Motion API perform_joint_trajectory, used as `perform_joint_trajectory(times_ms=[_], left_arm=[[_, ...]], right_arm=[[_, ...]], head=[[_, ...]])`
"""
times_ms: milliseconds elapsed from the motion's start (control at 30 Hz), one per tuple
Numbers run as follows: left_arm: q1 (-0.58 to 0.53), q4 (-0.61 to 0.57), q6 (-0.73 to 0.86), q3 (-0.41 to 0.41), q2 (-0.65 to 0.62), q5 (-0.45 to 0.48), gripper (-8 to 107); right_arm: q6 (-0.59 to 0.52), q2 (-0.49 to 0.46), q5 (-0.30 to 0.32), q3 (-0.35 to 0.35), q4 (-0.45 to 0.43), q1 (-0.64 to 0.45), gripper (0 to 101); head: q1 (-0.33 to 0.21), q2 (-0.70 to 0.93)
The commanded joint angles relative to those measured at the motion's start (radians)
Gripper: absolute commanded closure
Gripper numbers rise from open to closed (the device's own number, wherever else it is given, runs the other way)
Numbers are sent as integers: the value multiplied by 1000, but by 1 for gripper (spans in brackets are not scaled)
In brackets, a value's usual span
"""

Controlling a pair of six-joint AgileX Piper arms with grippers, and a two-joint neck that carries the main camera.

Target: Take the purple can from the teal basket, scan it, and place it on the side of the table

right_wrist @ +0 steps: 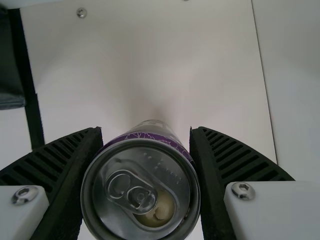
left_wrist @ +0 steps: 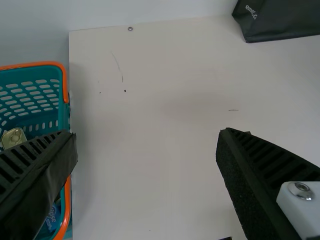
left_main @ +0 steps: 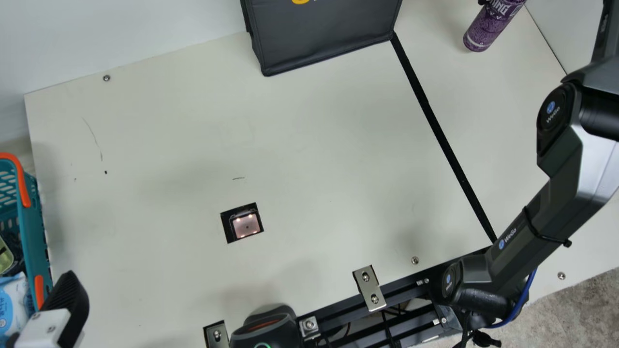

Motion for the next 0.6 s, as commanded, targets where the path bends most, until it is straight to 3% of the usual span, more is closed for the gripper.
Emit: perform_joint_trajectory(times_ms=[0, 467, 567], left_arm=[[0, 0, 0, 0, 0, 0, 9], [0, 0, 0, 0, 0, 0, 9], [0, 0, 0, 0, 0, 0, 9]], right_arm=[[2, 26, -1, -27, -2, -3, 101], [6, 92, -1, -80, -23, -10, 101], [7, 96, -1, -81, -27, -8, 92]], head=[[-29, -2], [-29, -2], [-29, -2]])
